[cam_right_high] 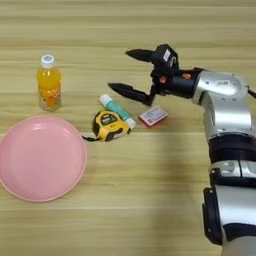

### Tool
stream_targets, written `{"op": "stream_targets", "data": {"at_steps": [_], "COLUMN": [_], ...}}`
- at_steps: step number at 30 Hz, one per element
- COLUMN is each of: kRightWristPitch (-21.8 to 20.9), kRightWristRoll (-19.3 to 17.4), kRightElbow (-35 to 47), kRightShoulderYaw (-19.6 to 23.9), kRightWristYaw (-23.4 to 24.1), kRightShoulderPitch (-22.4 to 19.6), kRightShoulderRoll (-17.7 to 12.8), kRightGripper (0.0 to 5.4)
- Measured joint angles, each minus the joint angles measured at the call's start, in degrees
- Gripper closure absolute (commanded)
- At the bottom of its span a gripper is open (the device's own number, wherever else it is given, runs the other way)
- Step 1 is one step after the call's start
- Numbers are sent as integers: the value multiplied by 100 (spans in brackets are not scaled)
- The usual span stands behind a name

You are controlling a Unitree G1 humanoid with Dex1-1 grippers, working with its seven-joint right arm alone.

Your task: Move the objects on the table

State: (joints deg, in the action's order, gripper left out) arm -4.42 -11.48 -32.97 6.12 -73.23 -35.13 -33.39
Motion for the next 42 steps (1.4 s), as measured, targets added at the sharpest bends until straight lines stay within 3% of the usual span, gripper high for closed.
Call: {"op": "stream_targets", "data": {"at_steps": [4, 9, 25, 42], "kRightWristPitch": [-39, -399, -758, -1014], "kRightWristRoll": [26, 240, 779, 1472], "kRightElbow": [-307, -688, -853, -2107], "kRightShoulderYaw": [-85, -262, -1017, -1344], "kRightWristYaw": [-193, -233, -395, 71], "kRightShoulderPitch": [24, 27, 138, -303], "kRightShoulderRoll": [-14, -12, 115, 362], "kRightGripper": [6, 6, 6, 6]}}
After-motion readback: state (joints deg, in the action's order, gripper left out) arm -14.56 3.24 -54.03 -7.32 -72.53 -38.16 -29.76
